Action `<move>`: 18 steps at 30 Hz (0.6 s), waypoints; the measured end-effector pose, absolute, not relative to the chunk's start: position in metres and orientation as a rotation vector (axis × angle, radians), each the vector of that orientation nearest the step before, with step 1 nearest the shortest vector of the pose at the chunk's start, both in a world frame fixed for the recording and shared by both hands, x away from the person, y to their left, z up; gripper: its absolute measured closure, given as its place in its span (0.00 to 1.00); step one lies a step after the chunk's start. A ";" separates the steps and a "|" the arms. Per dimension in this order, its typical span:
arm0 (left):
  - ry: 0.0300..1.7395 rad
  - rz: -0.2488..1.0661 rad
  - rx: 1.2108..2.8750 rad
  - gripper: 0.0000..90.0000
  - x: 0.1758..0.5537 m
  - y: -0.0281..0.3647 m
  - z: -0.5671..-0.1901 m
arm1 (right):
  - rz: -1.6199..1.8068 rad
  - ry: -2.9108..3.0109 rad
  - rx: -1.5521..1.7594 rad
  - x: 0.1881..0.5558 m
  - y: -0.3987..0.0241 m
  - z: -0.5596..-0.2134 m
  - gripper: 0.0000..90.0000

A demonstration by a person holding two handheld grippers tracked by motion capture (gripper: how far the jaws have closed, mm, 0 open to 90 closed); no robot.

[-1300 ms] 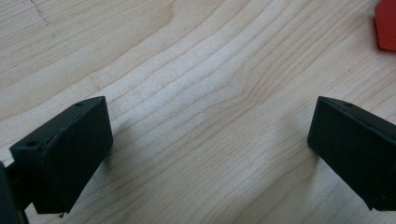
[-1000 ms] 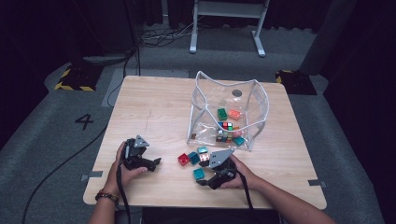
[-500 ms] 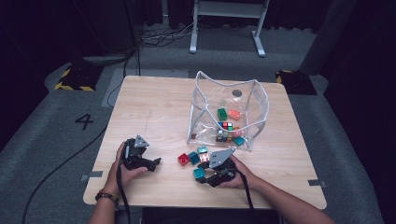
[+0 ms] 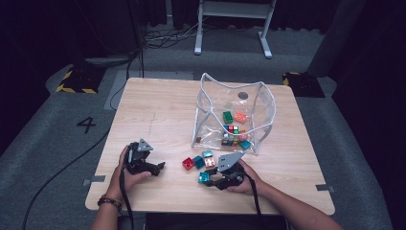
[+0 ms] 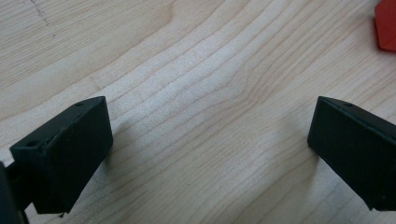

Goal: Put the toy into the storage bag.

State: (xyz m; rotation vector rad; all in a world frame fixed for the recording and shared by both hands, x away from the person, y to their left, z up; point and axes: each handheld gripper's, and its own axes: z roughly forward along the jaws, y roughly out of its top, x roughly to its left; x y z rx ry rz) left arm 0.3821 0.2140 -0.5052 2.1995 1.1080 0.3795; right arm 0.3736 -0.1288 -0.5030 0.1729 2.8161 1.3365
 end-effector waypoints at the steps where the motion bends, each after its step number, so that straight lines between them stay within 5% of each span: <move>1: 1.108 0.380 2.200 0.00 0.382 0.214 -0.505 | 1.341 2.803 0.157 0.375 -0.129 -0.503 0.66; 18: 1.108 0.380 2.200 0.00 0.382 0.214 -0.505 | 1.352 2.725 0.214 0.370 -0.184 -0.462 0.66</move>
